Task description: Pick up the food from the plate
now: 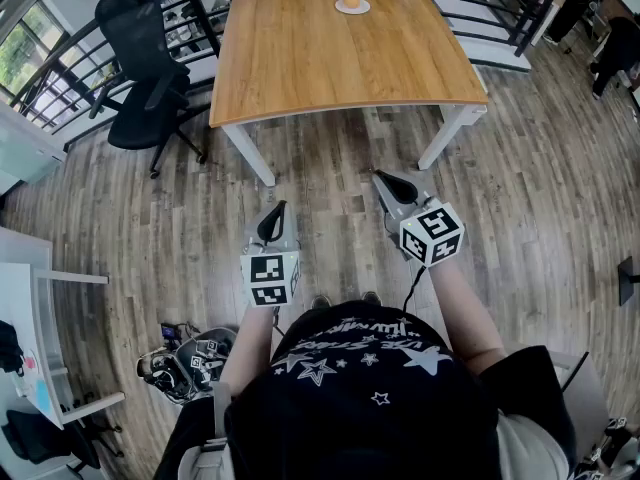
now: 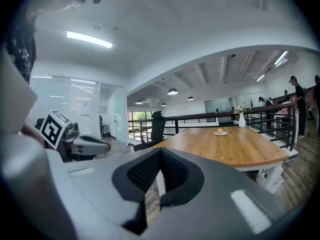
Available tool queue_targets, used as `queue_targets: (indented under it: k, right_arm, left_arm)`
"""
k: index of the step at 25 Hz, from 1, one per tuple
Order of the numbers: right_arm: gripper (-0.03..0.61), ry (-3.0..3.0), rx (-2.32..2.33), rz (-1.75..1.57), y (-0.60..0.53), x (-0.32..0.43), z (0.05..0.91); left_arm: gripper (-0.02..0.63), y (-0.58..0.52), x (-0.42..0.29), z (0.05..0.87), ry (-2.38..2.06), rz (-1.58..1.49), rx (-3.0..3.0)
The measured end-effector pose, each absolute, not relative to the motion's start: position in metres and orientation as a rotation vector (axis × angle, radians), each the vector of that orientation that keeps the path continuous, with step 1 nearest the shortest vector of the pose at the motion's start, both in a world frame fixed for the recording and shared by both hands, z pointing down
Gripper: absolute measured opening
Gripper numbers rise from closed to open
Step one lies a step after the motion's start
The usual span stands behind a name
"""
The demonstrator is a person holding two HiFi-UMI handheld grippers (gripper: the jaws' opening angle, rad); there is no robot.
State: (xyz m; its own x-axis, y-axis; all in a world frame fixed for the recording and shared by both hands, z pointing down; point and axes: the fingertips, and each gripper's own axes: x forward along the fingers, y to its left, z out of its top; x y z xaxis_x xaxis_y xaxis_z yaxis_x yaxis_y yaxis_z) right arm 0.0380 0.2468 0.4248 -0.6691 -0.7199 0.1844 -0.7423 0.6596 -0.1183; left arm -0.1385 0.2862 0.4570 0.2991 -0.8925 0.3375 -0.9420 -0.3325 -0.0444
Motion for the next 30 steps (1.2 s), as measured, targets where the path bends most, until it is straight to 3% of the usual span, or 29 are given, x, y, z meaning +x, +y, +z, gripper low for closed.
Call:
queue_targets:
  k: [17, 30]
  right_arm:
    - [0.002, -2.790, 1.191, 0.288, 0.256, 0.025, 0.426]
    - [0.003, -2.670, 1.468, 0.335, 0.255, 0.012, 0.433]
  left_arm:
    - [0.002, 0.301, -0.131, 0.471, -1.621, 0.444, 2.415]
    - [0.002, 0.306, -0.191, 0.474, -1.558, 0.413, 2.445]
